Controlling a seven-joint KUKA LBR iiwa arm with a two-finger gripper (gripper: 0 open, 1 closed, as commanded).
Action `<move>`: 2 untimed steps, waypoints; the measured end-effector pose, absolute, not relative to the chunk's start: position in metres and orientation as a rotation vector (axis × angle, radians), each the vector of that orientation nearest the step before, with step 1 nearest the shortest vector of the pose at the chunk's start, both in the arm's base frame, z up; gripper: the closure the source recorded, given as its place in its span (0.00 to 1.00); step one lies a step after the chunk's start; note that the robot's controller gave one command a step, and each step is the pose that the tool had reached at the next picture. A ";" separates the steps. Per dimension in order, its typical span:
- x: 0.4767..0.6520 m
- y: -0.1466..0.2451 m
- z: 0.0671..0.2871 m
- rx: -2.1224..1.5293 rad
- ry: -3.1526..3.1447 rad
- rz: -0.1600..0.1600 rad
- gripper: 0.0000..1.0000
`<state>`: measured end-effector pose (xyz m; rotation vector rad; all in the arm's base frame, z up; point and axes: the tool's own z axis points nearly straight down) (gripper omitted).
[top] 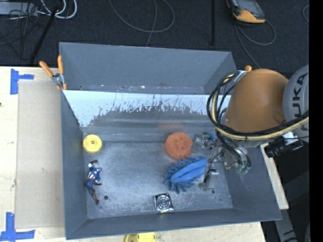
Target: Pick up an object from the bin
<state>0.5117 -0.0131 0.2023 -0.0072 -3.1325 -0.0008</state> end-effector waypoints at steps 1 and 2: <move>0.513 -0.013 0.207 -0.007 -3.140 0.000 0.00; 0.520 -0.010 0.157 0.055 -3.148 0.000 0.00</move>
Offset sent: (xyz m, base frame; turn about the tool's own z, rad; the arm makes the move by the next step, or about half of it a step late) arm 0.0104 0.0062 -0.0859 -0.0696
